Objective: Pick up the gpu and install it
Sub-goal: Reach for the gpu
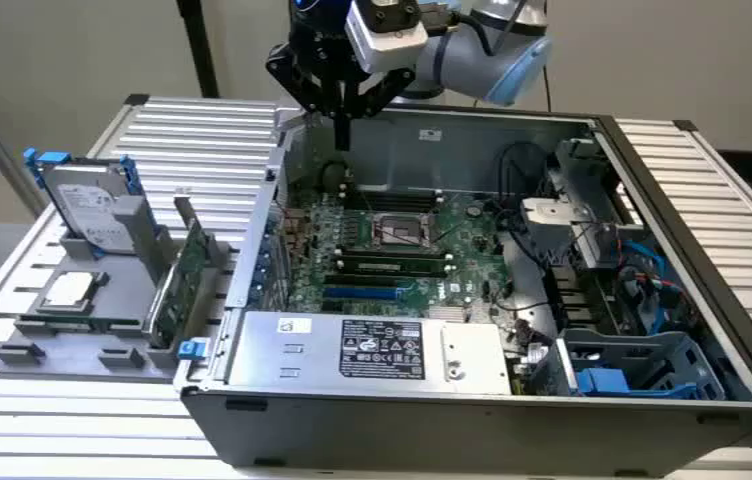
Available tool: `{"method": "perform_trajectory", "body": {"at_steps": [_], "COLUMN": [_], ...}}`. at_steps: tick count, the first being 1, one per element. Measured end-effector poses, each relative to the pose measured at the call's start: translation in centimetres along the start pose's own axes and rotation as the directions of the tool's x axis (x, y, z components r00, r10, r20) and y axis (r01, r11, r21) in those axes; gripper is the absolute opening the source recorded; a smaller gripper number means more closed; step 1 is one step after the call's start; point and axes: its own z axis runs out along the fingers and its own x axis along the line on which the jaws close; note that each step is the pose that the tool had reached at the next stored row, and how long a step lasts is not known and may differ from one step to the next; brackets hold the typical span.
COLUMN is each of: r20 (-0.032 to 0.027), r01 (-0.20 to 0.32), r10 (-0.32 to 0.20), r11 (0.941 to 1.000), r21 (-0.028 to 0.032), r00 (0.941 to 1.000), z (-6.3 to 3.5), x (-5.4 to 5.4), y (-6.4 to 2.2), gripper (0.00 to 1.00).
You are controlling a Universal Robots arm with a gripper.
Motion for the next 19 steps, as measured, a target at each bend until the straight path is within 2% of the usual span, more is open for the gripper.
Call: {"method": "perform_trajectory", "body": {"at_steps": [14, 16, 19], "r20": [-0.0001, 0.0000, -0.0001], "r01": [0.000, 0.000, 0.000], "r10": [0.000, 0.000, 0.000], "r11": [1.0000, 1.0000, 1.0000], "r21": [0.0002, 0.0000, 0.0001], "r00": [1.0000, 1.0000, 1.0000], "z": [-0.02, -0.03, -0.09], "x": [0.0, 0.3, 1.3], "y": [-0.07, -0.49, -1.23], "gripper": [0.00, 0.00, 0.00]}}
